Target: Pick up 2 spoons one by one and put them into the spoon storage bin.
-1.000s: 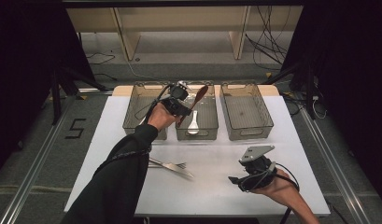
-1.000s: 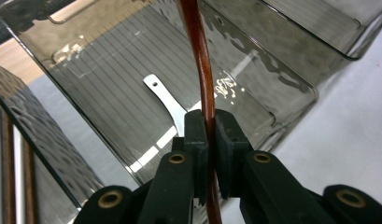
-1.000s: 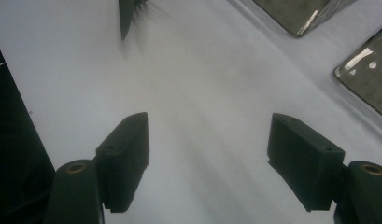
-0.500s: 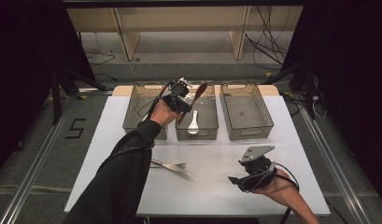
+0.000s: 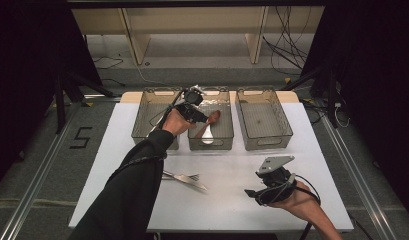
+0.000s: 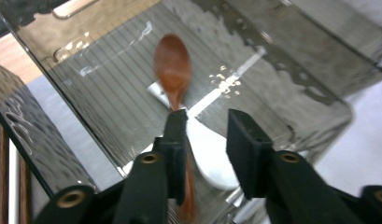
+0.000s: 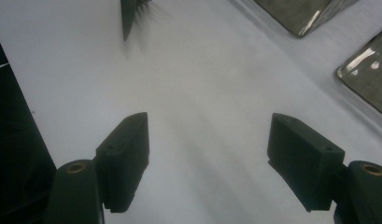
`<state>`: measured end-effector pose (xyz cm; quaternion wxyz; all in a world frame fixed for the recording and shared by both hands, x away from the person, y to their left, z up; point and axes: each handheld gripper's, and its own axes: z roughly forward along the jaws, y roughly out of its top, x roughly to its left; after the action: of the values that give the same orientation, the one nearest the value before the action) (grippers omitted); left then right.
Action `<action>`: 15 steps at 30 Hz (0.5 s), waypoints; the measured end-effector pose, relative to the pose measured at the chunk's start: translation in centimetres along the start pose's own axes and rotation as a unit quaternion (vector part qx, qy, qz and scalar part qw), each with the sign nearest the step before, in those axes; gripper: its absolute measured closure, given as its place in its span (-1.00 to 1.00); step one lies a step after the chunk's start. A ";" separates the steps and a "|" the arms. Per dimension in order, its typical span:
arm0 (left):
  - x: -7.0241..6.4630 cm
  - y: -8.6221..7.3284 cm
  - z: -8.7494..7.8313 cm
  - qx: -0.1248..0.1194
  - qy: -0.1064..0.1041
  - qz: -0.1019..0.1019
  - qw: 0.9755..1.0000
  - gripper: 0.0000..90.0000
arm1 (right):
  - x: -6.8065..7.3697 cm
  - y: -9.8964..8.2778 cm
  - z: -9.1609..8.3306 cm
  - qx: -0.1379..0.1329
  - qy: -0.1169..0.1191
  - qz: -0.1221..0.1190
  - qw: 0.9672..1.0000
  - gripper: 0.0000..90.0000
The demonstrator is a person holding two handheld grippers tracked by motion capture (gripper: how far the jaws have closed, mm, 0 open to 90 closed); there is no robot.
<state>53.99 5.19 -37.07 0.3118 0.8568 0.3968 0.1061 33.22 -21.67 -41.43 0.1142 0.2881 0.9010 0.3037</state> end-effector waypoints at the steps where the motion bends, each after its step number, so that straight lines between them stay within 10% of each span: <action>1: 0.0 0.0 -0.5 -0.005 -0.007 -0.001 1.000 0.38 | 0.0 0.0 0.0 0.001 -0.001 0.000 1.000 -0.32; 15: -0.9 -4.0 -4.4 0.008 -0.059 0.039 0.997 -0.15 | 0.1 0.1 -0.1 -0.002 -0.003 0.001 1.000 -0.32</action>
<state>49.05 8.51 -36.04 0.3237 0.8785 0.3453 0.0644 33.15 -21.56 -41.33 0.1175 0.2902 0.8994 0.3049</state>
